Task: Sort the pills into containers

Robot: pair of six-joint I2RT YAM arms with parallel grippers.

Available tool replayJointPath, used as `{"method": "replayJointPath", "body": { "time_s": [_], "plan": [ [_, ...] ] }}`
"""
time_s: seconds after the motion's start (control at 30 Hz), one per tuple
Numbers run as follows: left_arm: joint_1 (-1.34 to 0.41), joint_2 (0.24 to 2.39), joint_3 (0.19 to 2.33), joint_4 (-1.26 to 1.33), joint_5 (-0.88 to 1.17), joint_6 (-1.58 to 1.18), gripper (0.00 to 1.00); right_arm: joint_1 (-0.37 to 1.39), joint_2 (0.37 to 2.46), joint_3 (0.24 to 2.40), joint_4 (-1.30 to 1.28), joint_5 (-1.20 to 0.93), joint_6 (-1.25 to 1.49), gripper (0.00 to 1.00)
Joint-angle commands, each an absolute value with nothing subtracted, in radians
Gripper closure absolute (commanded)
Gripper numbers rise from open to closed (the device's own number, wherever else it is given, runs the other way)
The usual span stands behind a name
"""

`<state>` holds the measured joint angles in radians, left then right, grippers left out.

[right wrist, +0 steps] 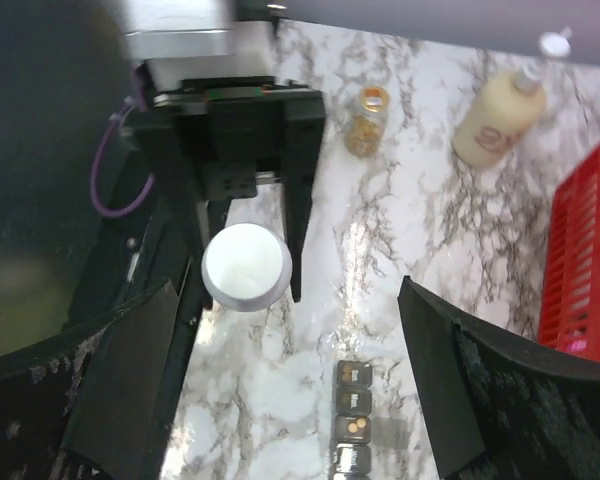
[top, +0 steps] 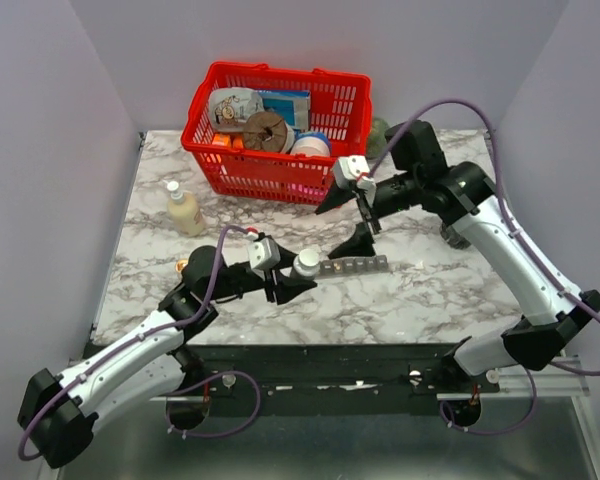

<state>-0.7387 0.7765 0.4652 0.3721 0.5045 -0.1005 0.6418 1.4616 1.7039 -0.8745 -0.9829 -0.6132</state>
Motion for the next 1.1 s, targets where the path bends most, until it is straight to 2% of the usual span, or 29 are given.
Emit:
{"method": "replayJointPath", "body": {
  "time_s": [0.0, 0.23, 0.43, 0.53, 0.63, 0.67, 0.73, 0.83, 1.07],
  "plan": [
    [-0.715, 0.807, 0.540, 0.316, 0.954, -0.184, 1.00, 0.673, 1.439, 1.718, -1.330, -1.193, -1.176, 0.00],
    [-0.715, 0.894, 0.597, 0.307, 1.058, -0.215, 1.00, 0.807, 1.448, 1.638, -1.303, -1.086, -1.171, 0.04],
    [-0.716, 0.928, 0.611, 0.311, 1.063, -0.218, 1.00, 0.821, 1.473, 1.644, -1.264, -1.081, -1.106, 0.15],
    [-0.716, 0.934, 0.611, 0.313, 1.065, -0.216, 1.00, 0.827, 1.485, 1.638, -1.236, -1.077, -1.074, 0.21],
    [-0.715, 0.928, 0.607, 0.308, 1.048, -0.210, 1.00, 0.830, 1.499, 1.647, -1.224, -1.069, -1.039, 0.37],
    [-0.715, 0.925, 0.607, 0.307, 1.031, -0.204, 1.00, 0.831, 1.499, 1.647, -1.213, -1.066, -1.016, 0.45],
    [-0.716, 0.916, 0.606, 0.298, 1.000, -0.190, 1.00, 0.831, 1.502, 1.644, -1.192, -1.049, -0.987, 0.50],
    [-0.715, 0.884, 0.597, 0.298, 0.882, -0.169, 1.00, 0.831, 1.490, 1.614, -1.119, -1.020, -0.884, 0.59],
    [-0.716, 0.744, 0.509, 0.373, 0.381, -0.176, 1.00, 0.808, 1.477, 1.496, -0.867, -0.907, -0.499, 0.67]
  ]
}}
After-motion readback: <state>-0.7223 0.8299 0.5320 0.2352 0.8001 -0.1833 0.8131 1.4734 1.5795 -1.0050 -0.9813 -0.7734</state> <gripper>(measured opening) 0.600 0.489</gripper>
